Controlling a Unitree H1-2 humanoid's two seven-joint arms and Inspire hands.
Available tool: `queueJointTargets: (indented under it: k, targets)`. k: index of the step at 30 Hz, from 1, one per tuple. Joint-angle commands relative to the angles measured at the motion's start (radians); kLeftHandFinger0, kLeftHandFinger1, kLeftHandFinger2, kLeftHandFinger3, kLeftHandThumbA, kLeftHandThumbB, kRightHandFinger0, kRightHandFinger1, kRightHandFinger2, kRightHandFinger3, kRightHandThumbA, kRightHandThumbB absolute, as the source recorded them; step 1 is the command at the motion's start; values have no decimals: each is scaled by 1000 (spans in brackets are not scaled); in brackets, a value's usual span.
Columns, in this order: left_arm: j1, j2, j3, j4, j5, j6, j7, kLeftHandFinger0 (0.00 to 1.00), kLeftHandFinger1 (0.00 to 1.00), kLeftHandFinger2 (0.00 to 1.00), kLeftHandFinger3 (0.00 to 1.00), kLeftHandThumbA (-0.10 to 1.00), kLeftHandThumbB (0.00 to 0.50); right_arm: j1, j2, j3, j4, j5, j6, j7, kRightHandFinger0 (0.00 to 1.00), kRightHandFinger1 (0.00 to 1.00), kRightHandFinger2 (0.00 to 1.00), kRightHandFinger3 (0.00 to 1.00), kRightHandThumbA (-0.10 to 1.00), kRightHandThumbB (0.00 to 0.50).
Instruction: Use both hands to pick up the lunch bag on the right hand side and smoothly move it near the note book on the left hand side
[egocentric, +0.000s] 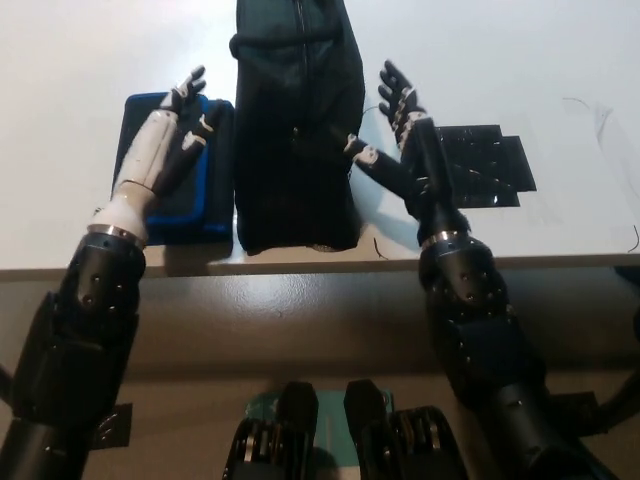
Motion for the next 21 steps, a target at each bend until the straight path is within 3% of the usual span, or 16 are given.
queueJointTargets:
  k: [1, 4, 9, 12, 16, 19, 21]
  targets:
    - [-7, 38, 17, -96, 42, 28, 10, 1000, 1000, 1000, 1000, 1000, 491, 11, 6, -14, -155, 10, -7, 7, 1000, 1000, 1000, 1000, 1000, 393]
    - [4, 47, 35, -122, 25, 13, 8, 1000, 1000, 1000, 1000, 1000, 500, 38, -5, -13, -235, 42, 9, 44, 1000, 1000, 1000, 1000, 1000, 361]
    - [40, 64, 66, -198, 0, -3, -6, 1000, 1000, 1000, 1000, 1000, 500, 105, -33, -15, -399, 55, 48, 61, 1000, 1000, 1000, 1000, 1000, 363]
    - [83, 79, 80, -254, 9, -16, -9, 1000, 1000, 1000, 1000, 1000, 467, 149, -48, -16, -472, 57, 62, 65, 1000, 1000, 1000, 1000, 1000, 343]
    - [178, 101, 132, -364, -48, 11, -35, 1000, 1000, 1000, 1000, 1000, 491, 235, -99, -34, -584, 72, 95, 80, 1000, 1000, 1000, 1000, 1000, 349]
    - [272, 124, 184, -392, -111, -83, -33, 1000, 1000, 1000, 1000, 1000, 427, 329, -156, -60, -674, 86, 116, 86, 1000, 1000, 1000, 1000, 1000, 370]
    - [323, 118, 215, -405, -158, -144, -19, 1000, 1000, 1000, 1000, 1000, 411, 385, -177, -74, -709, 91, 108, 84, 1000, 1000, 1000, 1000, 1000, 375]
